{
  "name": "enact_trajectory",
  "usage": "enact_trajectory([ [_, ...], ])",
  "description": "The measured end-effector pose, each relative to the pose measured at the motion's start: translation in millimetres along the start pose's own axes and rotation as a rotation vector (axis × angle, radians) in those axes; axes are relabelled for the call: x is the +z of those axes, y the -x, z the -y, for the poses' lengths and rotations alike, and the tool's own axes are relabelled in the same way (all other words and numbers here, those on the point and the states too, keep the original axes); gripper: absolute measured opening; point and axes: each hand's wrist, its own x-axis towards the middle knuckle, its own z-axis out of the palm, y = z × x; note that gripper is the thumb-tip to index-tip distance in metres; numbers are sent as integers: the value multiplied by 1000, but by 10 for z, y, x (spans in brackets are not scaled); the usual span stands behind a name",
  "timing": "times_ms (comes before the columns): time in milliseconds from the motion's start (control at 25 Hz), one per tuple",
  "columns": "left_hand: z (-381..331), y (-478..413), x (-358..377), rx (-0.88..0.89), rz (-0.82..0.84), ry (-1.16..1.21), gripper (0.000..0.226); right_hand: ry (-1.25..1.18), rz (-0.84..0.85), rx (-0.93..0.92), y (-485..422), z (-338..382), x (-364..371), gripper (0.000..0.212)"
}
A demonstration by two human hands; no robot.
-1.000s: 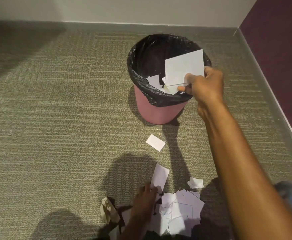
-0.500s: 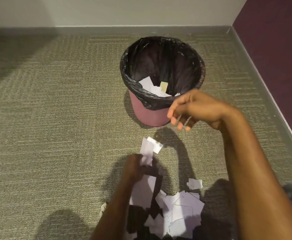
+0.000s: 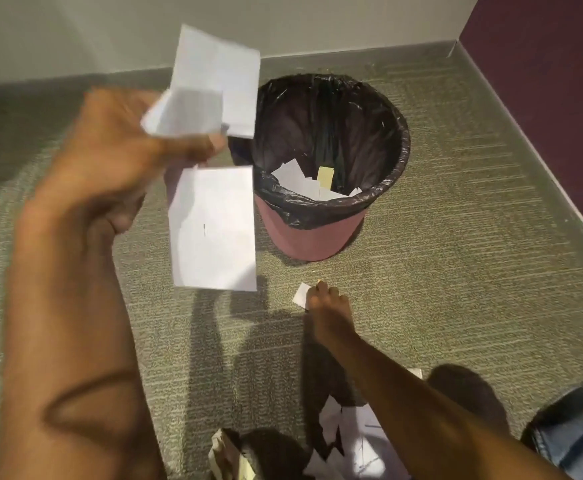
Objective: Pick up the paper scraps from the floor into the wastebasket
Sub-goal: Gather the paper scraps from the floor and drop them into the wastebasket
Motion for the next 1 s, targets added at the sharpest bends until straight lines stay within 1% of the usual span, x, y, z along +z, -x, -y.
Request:
enact_trajectory([
  [40,-162,-99,34,55,45,-1,38,3,-28,1,21,19,45,22],
  [80,-294,-224,110,90,81,-19,40,0,-26,7,31,28,69,17],
  [120,-375,-370,221,111,83,-54,35,-5,-26,3,35,35,98,19],
  [200,-434,-715,527,140,34,-154,16,-36,-53,13,36,45,92,24],
  [240,-425,-878,692,150,14,-188,15,-54,-56,25,34,40,87,28],
  [280,-380,-1041,843,151,8,-219,19,-66,-56,39,34,40,79,33],
  [360,-223,-1309,1071,144,4,-318,45,-77,-19,45,35,47,77,40],
  [400,-131,-1390,1150,137,10,-411,55,-81,-7,37,29,42,79,41],
  [440,-40,-1432,1207,127,43,-510,60,-94,8,34,18,39,81,47],
  [520,87,-1450,1286,124,192,-747,59,-121,18,66,-26,36,114,57],
  [560,135,-1448,1312,127,284,-832,57,-111,0,86,-32,39,108,58],
  [600,175,-1438,1313,111,369,-869,55,-102,-11,100,-37,41,105,57],
  [680,248,-1393,1293,43,482,-851,48,-178,16,100,-34,56,50,48],
  [760,319,-1348,1285,-5,514,-807,45,-272,58,137,-29,50,10,41],
  [840,356,-1268,1283,1,515,-776,46,-341,109,203,-30,30,-43,39],
  [920,341,-1189,1229,57,461,-715,45,-344,174,214,-30,45,-159,37],
  [960,350,-1160,1163,84,394,-622,42,-332,218,198,-31,63,-242,37],
  [1000,362,-1114,1077,104,288,-489,37,-319,258,169,-32,86,-340,37],
])
